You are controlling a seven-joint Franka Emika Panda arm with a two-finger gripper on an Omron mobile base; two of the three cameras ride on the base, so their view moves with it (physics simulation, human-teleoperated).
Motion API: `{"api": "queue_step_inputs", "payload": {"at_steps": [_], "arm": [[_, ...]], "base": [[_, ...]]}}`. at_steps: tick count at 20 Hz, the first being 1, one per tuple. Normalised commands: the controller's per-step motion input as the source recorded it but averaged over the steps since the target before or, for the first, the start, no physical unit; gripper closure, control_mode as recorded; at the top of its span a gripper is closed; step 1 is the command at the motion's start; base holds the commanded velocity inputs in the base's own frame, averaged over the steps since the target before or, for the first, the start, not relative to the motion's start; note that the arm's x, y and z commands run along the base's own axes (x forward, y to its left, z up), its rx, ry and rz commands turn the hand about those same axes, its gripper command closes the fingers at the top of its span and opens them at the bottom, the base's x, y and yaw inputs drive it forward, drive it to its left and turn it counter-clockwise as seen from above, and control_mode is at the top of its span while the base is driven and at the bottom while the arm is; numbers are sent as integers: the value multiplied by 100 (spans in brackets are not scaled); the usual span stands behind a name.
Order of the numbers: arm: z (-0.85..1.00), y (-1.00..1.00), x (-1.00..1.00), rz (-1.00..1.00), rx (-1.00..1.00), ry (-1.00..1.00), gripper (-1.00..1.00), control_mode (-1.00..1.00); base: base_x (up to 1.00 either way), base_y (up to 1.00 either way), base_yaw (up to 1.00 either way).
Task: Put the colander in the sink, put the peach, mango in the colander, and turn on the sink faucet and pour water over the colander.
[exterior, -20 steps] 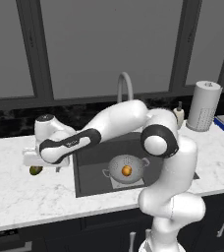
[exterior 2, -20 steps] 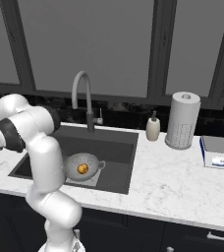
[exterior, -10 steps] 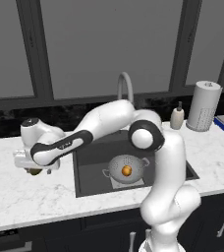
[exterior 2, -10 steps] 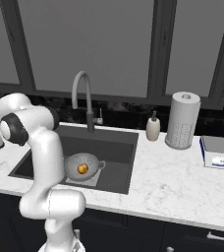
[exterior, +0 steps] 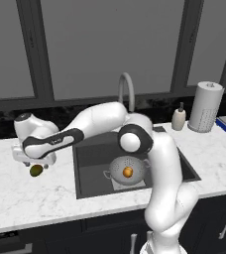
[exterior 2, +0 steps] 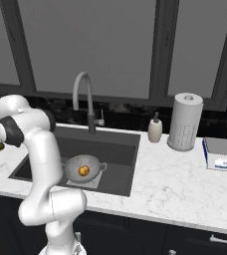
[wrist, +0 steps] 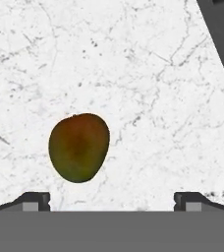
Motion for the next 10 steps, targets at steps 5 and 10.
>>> {"api": "queue_step_inputs", "payload": {"at_steps": [5,10], "arm": [[-18,2,18,-5,0,1,-100,-100],[-27,6,22,-5,0,4,-100,-100]], "base": [[0,0,0],[0,0,0]]}}
